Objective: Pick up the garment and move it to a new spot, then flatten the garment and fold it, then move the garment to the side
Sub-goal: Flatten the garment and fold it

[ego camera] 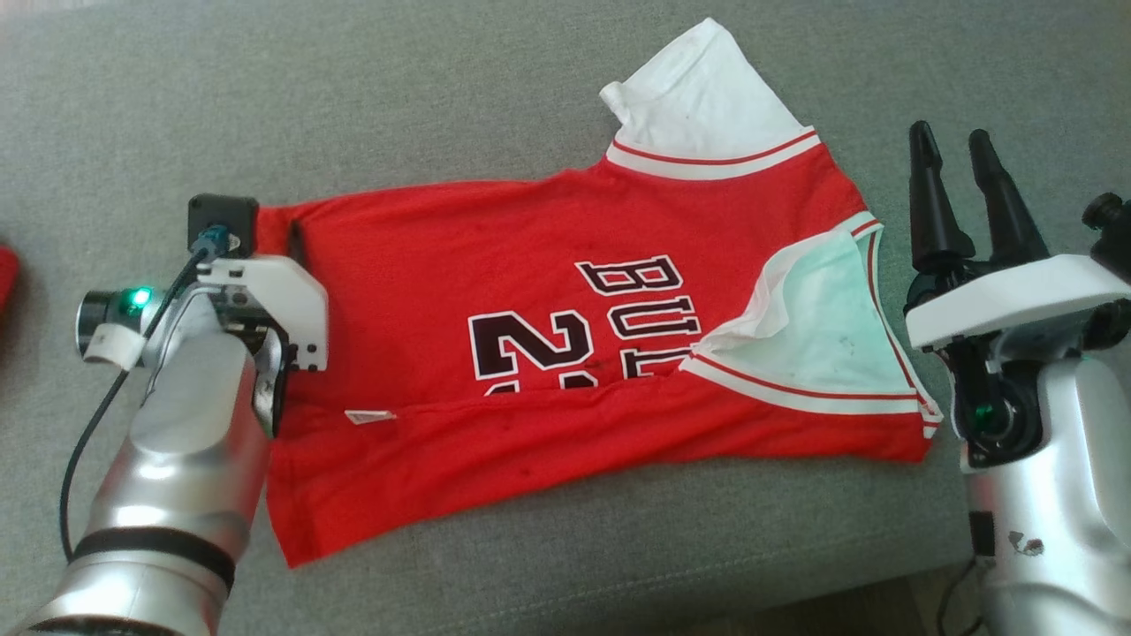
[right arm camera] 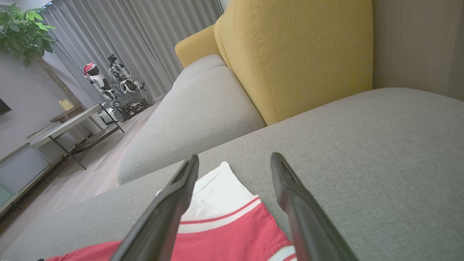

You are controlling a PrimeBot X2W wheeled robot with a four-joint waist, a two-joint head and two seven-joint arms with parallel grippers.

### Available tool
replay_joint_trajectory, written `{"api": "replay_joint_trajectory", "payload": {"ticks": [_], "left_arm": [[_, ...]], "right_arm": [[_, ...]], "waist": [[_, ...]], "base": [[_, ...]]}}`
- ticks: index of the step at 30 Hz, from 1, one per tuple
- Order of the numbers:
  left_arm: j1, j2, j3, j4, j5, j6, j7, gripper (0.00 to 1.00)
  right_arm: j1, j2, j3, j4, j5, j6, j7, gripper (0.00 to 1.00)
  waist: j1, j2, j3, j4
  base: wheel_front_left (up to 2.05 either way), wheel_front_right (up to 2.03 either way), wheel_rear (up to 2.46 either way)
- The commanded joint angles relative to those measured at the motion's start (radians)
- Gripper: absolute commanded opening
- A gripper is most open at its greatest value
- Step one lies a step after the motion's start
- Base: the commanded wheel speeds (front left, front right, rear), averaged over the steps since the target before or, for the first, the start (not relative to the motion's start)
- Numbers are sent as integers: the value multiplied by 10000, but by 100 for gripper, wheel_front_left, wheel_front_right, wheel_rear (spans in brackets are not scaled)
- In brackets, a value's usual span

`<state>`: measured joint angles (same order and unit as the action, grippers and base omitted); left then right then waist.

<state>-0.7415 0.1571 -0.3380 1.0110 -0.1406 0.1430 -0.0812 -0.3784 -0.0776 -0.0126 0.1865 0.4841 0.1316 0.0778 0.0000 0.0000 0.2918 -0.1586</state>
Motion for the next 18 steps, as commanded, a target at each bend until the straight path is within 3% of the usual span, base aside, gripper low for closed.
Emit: {"api": "replay_joint_trajectory", "payload": {"ticks": [1, 8, 10, 11, 18], "left_arm": [[-257, 456, 248, -51, 60, 105, 9, 100], [-436, 351, 100, 259, -85, -254, 290, 100], [-506, 290, 113, 280, -194, -396, 277, 20], [-539, 257, 129, 272, -260, -477, 233, 0], [-766, -16, 260, -293, -612, -692, -868, 0]], "right_arm": [[-81, 45, 204, -302, 48, -9, -119, 100], [-166, 39, 270, -204, 72, -9, -85, 100], [-217, 19, 227, -176, 69, -9, -58, 100], [-250, 4, 196, -158, 63, -9, -38, 100], [-915, -398, 16, 273, -84, -9, 496, 100]], "waist": [[0, 0, -10, 2], [0, 0, 51, -46], [0, 0, 86, -48], [0, 0, 107, -40], [0, 0, 253, 363]], "base": [[0, 0, 0], [0, 0, 0], [0, 0, 0], [0, 0, 0], [0, 0, 0]]}}
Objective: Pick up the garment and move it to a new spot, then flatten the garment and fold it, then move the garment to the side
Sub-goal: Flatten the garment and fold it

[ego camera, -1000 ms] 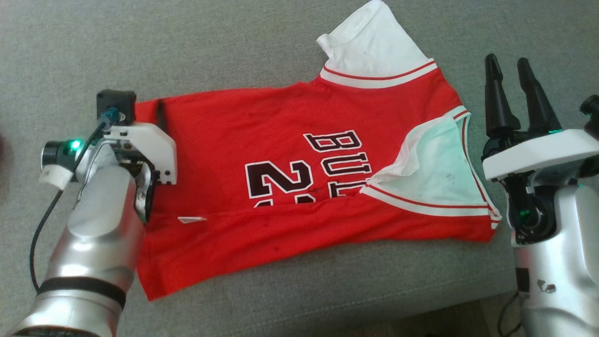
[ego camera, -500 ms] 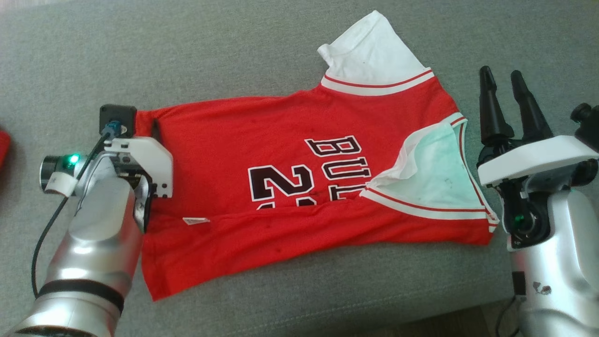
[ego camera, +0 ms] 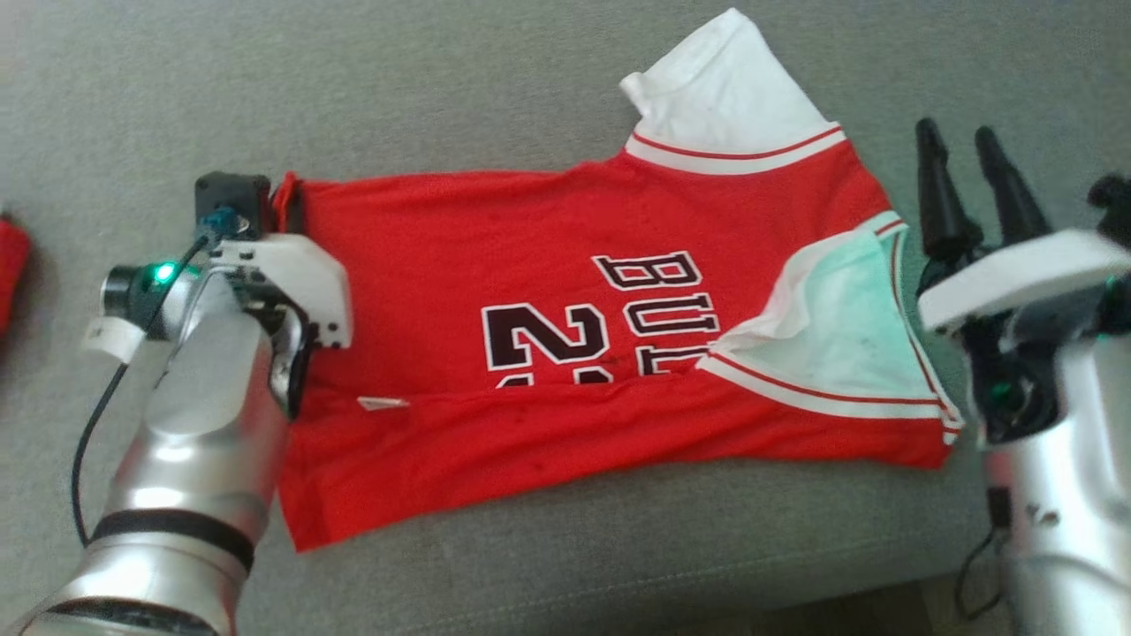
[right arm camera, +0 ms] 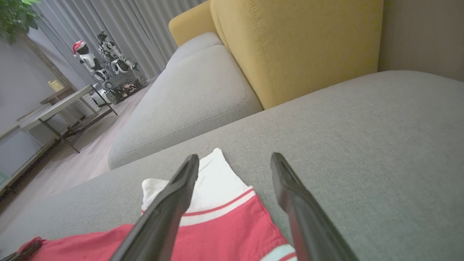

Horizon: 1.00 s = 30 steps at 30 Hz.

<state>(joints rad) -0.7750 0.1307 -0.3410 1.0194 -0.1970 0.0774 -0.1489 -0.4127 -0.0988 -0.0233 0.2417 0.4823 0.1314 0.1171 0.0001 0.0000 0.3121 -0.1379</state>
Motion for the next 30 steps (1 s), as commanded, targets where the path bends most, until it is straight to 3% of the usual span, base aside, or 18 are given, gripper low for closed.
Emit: {"api": "replay_joint_trajectory", "payload": {"ticks": [1, 5, 11, 17, 30], "left_arm": [[-431, 186, 271, -483, -78, -88, -290, 0], [-372, -53, 99, -1032, -119, -259, -532, 0], [-224, -459, -415, -2039, -90, -459, -556, 0], [-114, -697, -1018, -2931, -144, -555, -288, 0], [-54, -791, -1734, -3986, -475, -309, 124, 0]], "right_arm": [[-758, -296, 154, -158, -94, -7, 254, 100], [-1713, -781, 353, 589, 39, -7, 1032, 100], [-3304, -2179, 1099, 2493, 189, -7, 1972, 100], [-4603, -3180, 2202, 4023, 601, -7, 2282, 100], [-6128, -3710, 3623, 6110, 1181, -7, 1879, 100]], "waist": [[-1, 0, 77, 263], [-1, 0, 288, 769], [-1, 0, 753, 1745], [-1, 0, 1265, 2389], [-1, 0, 1750, 2787]], "base": [[0, 0, 0], [0, 0, 0], [0, 0, 0], [0, 0, 0], [0, 0, 0]]}}
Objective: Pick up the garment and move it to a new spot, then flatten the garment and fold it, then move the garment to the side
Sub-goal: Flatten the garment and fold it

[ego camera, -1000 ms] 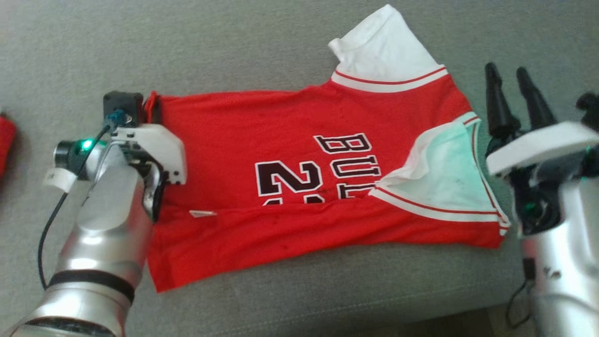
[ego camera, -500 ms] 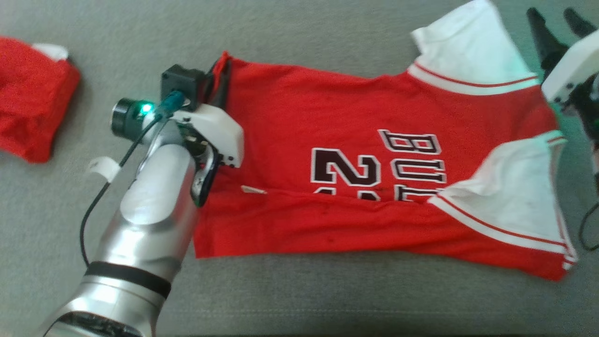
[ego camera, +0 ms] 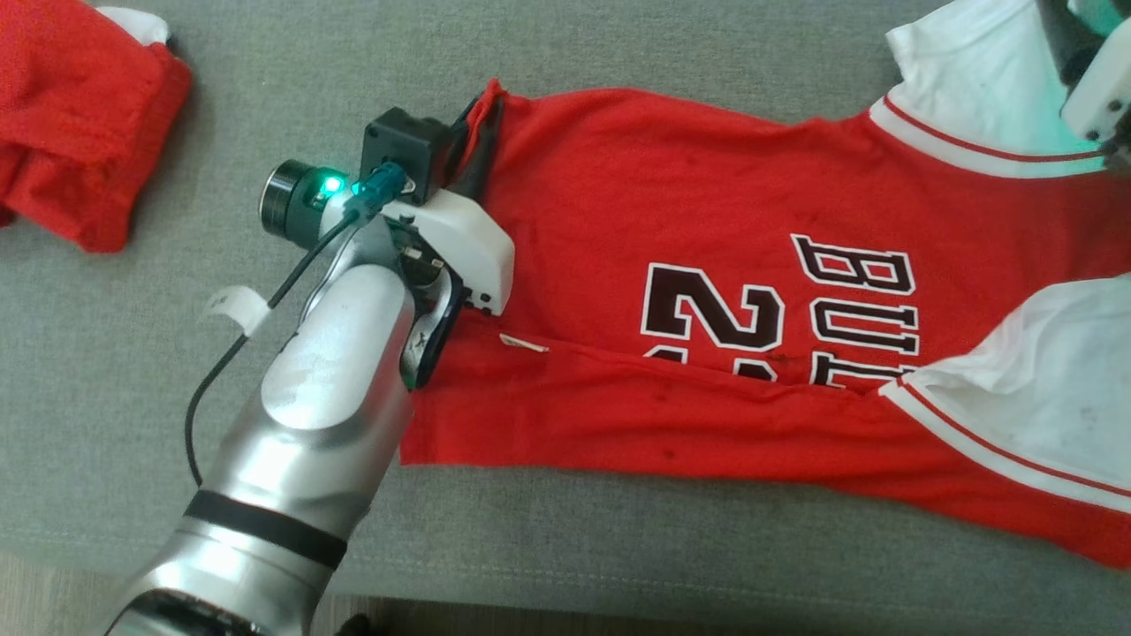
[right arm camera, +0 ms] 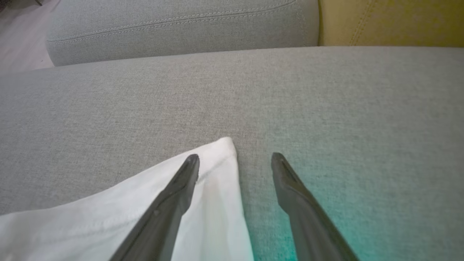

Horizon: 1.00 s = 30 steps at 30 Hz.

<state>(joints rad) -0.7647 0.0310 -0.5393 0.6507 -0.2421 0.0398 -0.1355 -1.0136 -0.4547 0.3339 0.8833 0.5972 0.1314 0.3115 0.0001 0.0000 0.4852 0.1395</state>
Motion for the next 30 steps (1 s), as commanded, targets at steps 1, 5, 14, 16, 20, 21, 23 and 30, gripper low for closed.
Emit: {"api": "replay_joint_trajectory", "payload": {"ticks": [1, 5, 14, 16, 20, 21, 23, 30], "left_arm": [[-161, 205, 215, -357, -42, 90, 12, 0], [-204, 202, 83, -545, -97, 153, 102, 0], [-337, 198, -169, -774, -221, 257, 200, 0], [-374, 197, -206, -770, -241, 277, 210, 0], [-429, 210, -226, -696, -273, 325, 215, 0], [-440, 224, -221, -668, -285, 335, 211, 0], [-463, 278, -193, -597, -315, 353, 201, 0], [-561, 535, -20, -203, -449, 437, 155, 0]], "right_arm": [[-201, -151, 141, -194, 99, -7, -104, 100], [-491, -224, 488, 143, 354, -7, -267, 100], [-950, -286, 1414, 737, 716, -7, -362, 80], [-968, -250, 1640, 762, 868, -7, -327, 0], [-1031, -341, 1933, 829, 1130, -7, -568, 0], [-1053, -387, 1975, 876, 1169, -7, -701, 0], [-1101, -467, 2082, 969, 1185, -7, -1007, 0], [-1183, -505, 2320, 1154, 1232, -7, -2690, 0]], "waist": [[-1, 0, 50, 25], [-1, 0, 204, 97], [-1, 0, 463, 177], [-1, 0, 482, 175], [-1, 0, 480, 138], [-1, 0, 469, 122], [-1, 0, 442, 75], [-1, 0, 242, -227]], "base": [[0, 0, 0], [0, 0, 0], [0, 0, 0], [0, 0, 0], [0, 0, 0], [0, 0, 0], [0, 0, 0], [0, 0, 0]]}}
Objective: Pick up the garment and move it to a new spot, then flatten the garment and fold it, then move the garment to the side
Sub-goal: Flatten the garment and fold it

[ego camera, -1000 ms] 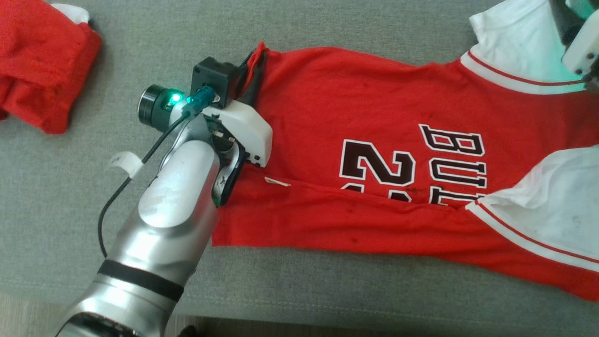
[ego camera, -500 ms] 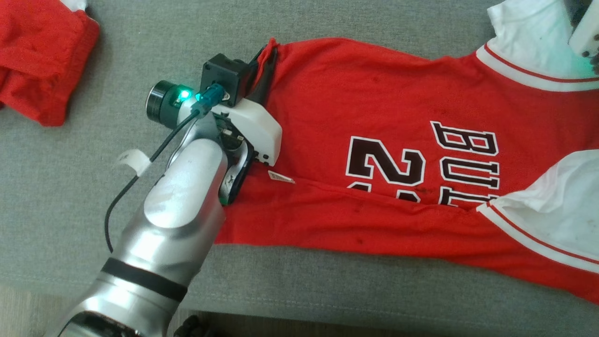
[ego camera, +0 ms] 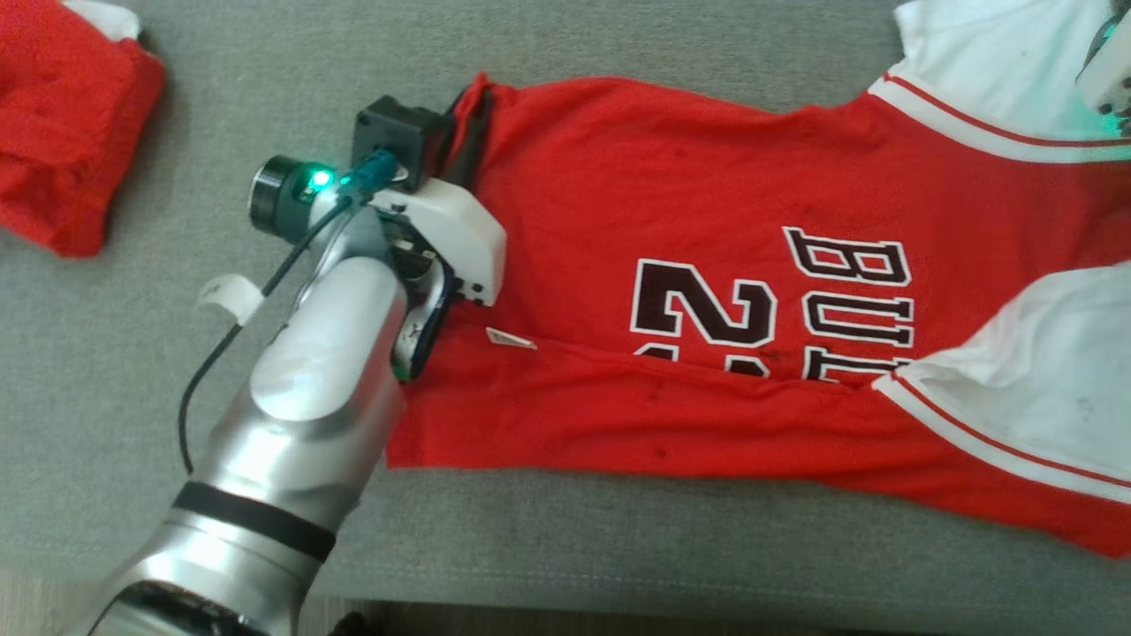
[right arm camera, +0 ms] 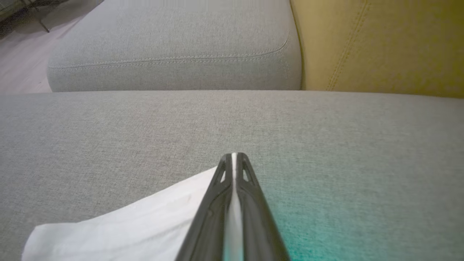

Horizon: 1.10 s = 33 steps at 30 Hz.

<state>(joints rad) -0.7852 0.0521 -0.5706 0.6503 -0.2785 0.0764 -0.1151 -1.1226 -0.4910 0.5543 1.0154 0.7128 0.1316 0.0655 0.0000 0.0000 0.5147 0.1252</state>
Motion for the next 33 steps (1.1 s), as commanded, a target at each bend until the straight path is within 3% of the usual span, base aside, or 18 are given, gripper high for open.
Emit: {"api": "replay_joint_trajectory", "payload": {"ticks": [1, 20, 26, 33], "left_arm": [[-388, 365, 316, -129, -103, 72, -54, 0], [-2934, 1039, 633, 2093, -116, -104, -82, 0], [-3397, 969, 643, 2818, -189, -197, -485, 0], [-3041, 1036, 359, 3255, -112, -435, -897, 0]], "right_arm": [[-93, -136, 153, -135, 82, -9, -439, 0], [-1724, 198, 257, 1094, -229, -9, -2997, 0], [-1796, 647, 199, 1284, -356, -9, -3226, 0], [-900, 605, 93, 726, 324, -9, -3264, 0]], "waist": [[0, 0, -81, -139], [0, 0, -12, -766], [0, 0, -61, -886], [0, 0, -490, -1002]], "base": [[0, 0, 0], [0, 0, 0], [0, 0, 0], [0, 0, 0]]}}
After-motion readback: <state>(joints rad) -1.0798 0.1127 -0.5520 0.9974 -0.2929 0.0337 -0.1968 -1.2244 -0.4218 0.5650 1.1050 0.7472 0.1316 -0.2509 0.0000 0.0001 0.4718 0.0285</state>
